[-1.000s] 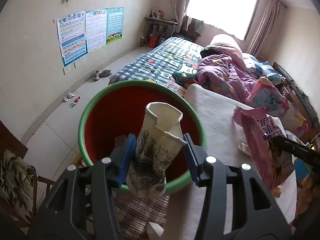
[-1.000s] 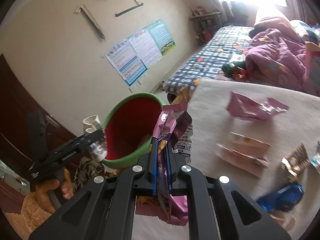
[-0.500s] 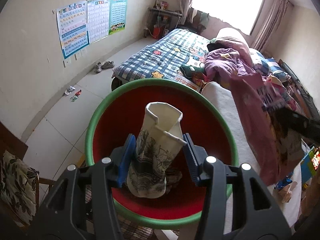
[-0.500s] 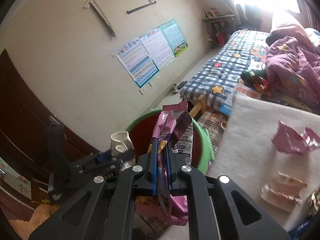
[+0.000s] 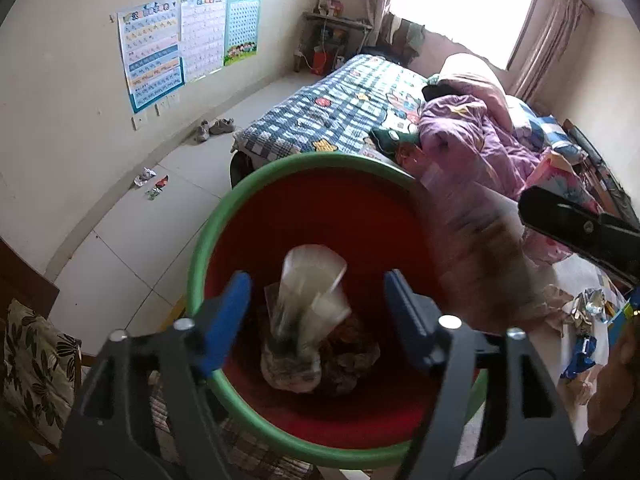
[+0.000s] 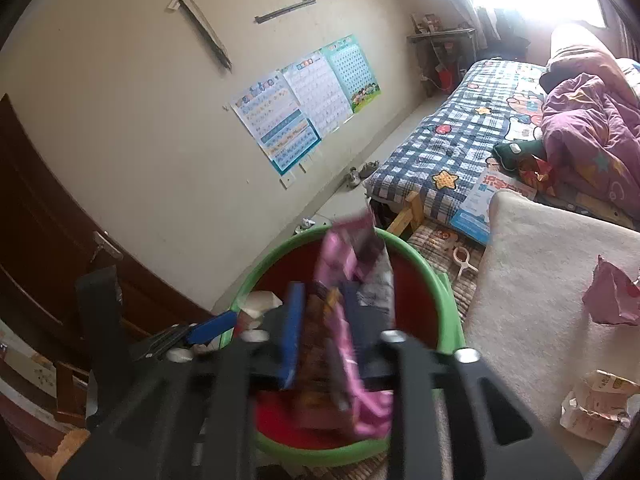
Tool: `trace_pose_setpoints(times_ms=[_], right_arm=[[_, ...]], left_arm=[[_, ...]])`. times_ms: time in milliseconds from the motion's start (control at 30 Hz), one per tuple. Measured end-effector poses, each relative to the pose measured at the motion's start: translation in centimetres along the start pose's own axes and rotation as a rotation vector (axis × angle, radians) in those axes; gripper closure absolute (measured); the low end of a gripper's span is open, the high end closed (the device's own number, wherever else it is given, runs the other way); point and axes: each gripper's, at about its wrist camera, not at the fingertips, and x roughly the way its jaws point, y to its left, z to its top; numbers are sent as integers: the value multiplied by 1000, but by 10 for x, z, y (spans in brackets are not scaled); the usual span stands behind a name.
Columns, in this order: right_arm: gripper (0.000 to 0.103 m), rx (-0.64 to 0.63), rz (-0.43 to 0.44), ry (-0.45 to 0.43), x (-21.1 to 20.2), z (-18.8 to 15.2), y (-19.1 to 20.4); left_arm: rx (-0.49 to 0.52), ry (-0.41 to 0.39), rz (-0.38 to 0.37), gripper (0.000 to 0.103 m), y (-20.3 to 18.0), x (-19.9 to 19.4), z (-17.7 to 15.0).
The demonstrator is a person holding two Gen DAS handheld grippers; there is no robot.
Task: Collect trash
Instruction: 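Open both grippers over the bucket to drop the cups and pink bag, then move both grippers back over the remaining wrappers on the table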
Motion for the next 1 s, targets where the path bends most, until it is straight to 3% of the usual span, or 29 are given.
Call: trace_pose_setpoints(times_ms=[267,433,500,633,800,867,1000], right_arm=[[48,-24,-10,-45,-28,-5,4],[45,-49,-25,-61,-59,-24,0],[43,-55,-39,-57,-67,-34,-4],[43,-64,-101,-41,-84,-61,-18],[43,-56,-192,-39,-109,-86,-44],[43,-42,-218,-32,-118,-92,-58],[42,-21,-288,-34,-138,-99,-86]], left_arm=[[15,-37,8,30,-4,-15,-3],[12,-105,-20,29,-18,-36,-10],[13,-137,-37,22,-31,-45,-21],[-21,-177,-89,22,-58,-62,-51],[-47,-272,-158,11,-104,-94,-104],[12,-310,-180,9,-122,-104,-120],[145,-336,-140,9,-150,-114,-140]])
